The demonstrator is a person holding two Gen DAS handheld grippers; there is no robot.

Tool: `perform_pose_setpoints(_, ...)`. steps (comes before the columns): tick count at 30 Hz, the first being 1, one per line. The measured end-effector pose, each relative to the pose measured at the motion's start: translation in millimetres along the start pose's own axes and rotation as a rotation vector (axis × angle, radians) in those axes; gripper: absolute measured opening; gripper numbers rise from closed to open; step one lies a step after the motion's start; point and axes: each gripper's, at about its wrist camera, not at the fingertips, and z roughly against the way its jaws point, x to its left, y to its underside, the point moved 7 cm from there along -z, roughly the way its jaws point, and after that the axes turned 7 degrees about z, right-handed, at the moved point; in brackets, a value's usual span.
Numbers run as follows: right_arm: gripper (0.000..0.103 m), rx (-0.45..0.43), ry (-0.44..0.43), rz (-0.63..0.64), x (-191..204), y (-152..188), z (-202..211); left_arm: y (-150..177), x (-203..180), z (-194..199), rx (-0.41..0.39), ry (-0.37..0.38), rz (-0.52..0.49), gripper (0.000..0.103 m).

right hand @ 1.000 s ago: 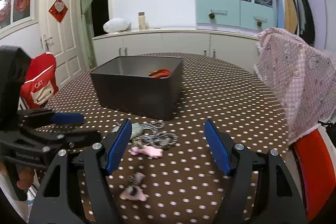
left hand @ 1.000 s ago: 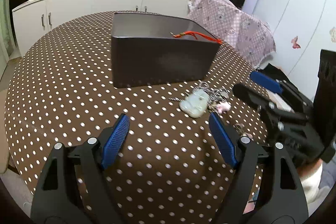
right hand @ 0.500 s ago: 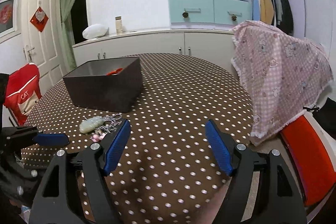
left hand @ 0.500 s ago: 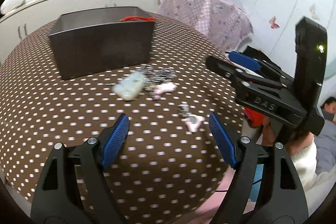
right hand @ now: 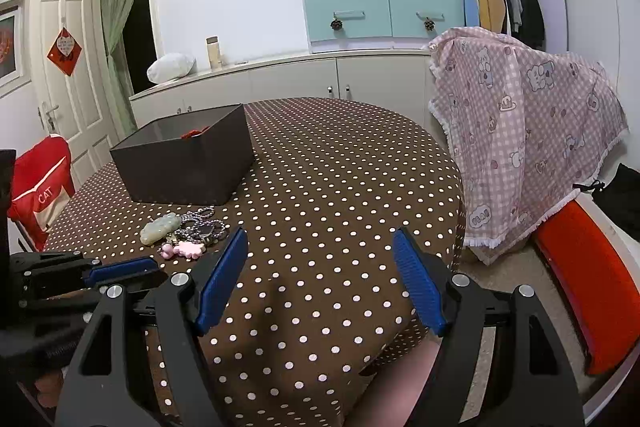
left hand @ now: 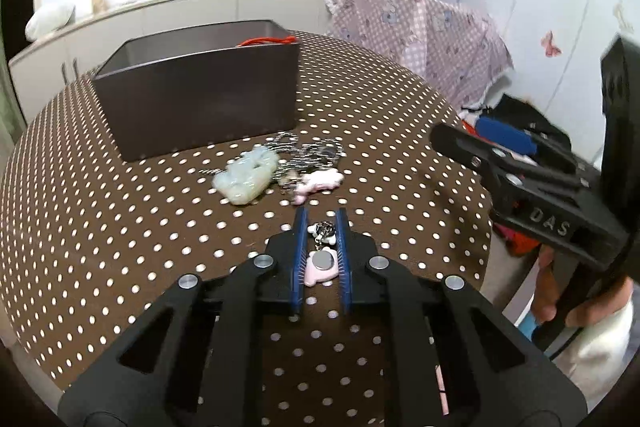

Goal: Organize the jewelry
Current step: 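Grasp the silver chain with the left gripper while the right gripper grasps the jade pendant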

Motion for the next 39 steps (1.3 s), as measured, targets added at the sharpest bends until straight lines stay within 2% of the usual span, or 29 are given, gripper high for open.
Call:
perform_pose_setpoints(10,0.071,-0.015,-0.039,0.033,21.2,-7.4,1.2,3.6,28.2,20.0,-0.045,-0.012,0.065,0.014)
perform_pose_setpoints(17,0.071,-0.023,-0.117,0.091,56.4,-19.5,-4.2,-2.1,58.2,34.8,-0.102,-0.006,0.180,0.014)
perform_pose_setpoints(23,0.071,-0.039,-0.140,0.161,85.3,-31.6,-11.3,-7.0,83.8,42.2,-0.144,-0.051,0.230,0.014)
perform_pose_setpoints(31,0.071,0.020,-0.202,0.272,125.1,-30.3,-32.2,-10.2,102.1,52.5,-0.202,-0.106,0.235,0.014)
perform_pose_setpoints(33,0.071,0.049,-0.173,0.300,127.5,-28.2,-39.5,-13.1,105.1,58.0,-0.242,-0.119,0.242,0.014)
perform_pose_setpoints(35,0.071,0.087,-0.191,0.313,129.9,-25.6,-44.4,-15.5,107.4,61.1,-0.259,-0.124,0.246,0.014)
perform_pose_setpoints(39,0.070,0.178,-0.175,0.349,133.1,-16.8,-57.7,-18.9,109.6,59.4,-0.260,-0.131,0.242,0.014)
